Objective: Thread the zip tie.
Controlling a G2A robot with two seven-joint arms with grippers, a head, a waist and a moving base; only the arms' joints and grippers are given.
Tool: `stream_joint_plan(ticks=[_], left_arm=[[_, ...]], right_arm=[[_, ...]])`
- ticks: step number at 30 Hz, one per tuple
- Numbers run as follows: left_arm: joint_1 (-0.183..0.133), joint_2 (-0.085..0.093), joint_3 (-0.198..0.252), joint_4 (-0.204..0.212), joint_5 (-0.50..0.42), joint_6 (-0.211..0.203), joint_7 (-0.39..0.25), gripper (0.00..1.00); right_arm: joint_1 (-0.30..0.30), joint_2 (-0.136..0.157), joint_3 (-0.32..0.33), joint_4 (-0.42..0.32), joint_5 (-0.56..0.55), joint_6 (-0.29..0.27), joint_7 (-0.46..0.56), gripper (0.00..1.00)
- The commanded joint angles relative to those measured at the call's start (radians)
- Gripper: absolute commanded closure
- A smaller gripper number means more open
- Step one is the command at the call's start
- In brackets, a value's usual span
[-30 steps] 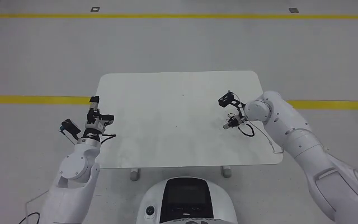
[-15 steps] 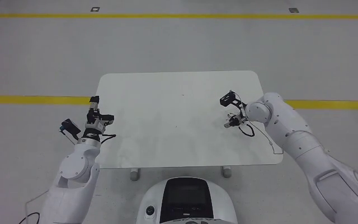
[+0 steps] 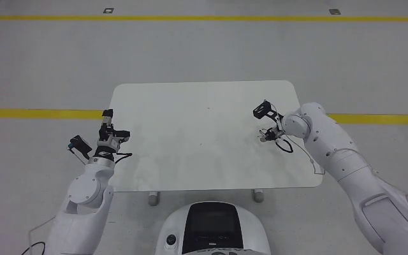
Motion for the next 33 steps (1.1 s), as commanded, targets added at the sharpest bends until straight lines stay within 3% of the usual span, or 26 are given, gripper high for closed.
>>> stream_joint_plan(ticks=[1, 17, 28, 29, 31, 33], left_arm=[[0.0, 0.0, 0.0, 0.0, 0.0, 0.0, 0.0, 0.0], [0.0, 0.0, 0.0, 0.0, 0.0, 0.0, 0.0, 0.0], [0.0, 0.0, 0.0, 0.0, 0.0, 0.0, 0.0, 0.0], [0.0, 0.0, 0.0, 0.0, 0.0, 0.0, 0.0, 0.0], [0.0, 0.0, 0.0, 0.0, 0.0, 0.0, 0.0, 0.0], [0.0, 0.0, 0.0, 0.0, 0.0, 0.0, 0.0, 0.0]], right_arm=[[0.0, 0.0, 0.0, 0.0, 0.0, 0.0, 0.0, 0.0], [-0.018, -0.009, -0.016, 0.013, -0.002, -0.019, -0.051, 0.0], [-0.043, 0.014, 0.054, 0.001, -0.029, -0.042, -0.086, 0.0], [-0.046, 0.017, 0.062, -0.004, -0.029, -0.042, -0.085, 0.13], [-0.051, 0.022, 0.07, -0.012, -0.031, -0.042, -0.082, 0.54], [-0.054, 0.027, 0.077, -0.021, -0.033, -0.042, -0.081, 0.62]])
